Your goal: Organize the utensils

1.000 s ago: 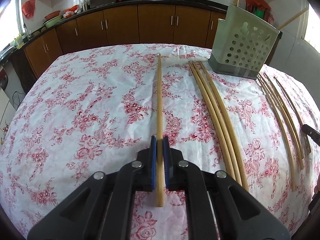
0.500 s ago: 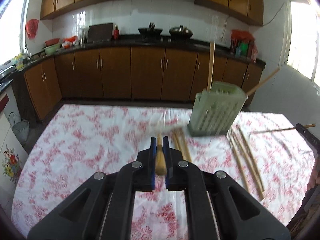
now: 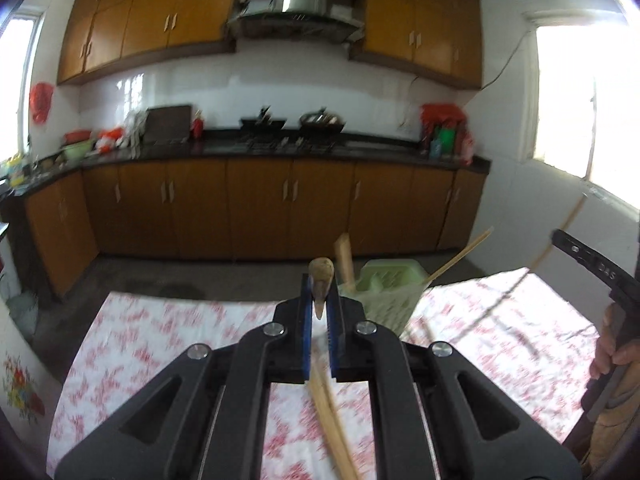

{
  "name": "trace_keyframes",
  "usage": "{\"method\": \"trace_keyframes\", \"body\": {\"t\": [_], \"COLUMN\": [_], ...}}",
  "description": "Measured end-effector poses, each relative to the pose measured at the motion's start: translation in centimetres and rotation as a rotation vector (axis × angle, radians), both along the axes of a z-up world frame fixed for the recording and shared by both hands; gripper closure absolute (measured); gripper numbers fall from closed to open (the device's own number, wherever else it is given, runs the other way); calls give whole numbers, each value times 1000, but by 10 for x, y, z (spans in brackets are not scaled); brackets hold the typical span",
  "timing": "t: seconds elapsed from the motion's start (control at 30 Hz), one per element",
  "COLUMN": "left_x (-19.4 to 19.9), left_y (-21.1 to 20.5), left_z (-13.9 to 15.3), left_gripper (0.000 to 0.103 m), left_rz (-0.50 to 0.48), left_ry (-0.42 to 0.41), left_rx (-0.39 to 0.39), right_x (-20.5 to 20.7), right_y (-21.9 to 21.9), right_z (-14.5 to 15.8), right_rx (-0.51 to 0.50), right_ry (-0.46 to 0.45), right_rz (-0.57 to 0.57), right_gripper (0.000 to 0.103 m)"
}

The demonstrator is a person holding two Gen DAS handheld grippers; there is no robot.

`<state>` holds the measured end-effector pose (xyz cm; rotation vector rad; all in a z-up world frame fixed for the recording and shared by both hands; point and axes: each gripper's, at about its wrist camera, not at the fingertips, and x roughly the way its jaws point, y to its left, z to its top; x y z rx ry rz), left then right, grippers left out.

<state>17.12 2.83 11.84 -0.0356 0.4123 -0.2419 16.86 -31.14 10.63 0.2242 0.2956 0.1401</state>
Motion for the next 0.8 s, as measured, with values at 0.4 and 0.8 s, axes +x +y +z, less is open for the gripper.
{"method": "trace_keyframes", "body": {"t": [0.4,0.8], "left_x": [14,74], "left_y": [-43,-58], "left_z": [57,10], "left_gripper": [95,95], "left_rz": [13,87], "left_ry": [-204,-189], "left_rx": [-56,-143], "right_x": [22,71], "right_y": [35,47], "right_z": [37,-10], "right_rx": [16,-19], "right_ry": [-187,-96], "right_rz": [23,6], "right_gripper": [95,95]}}
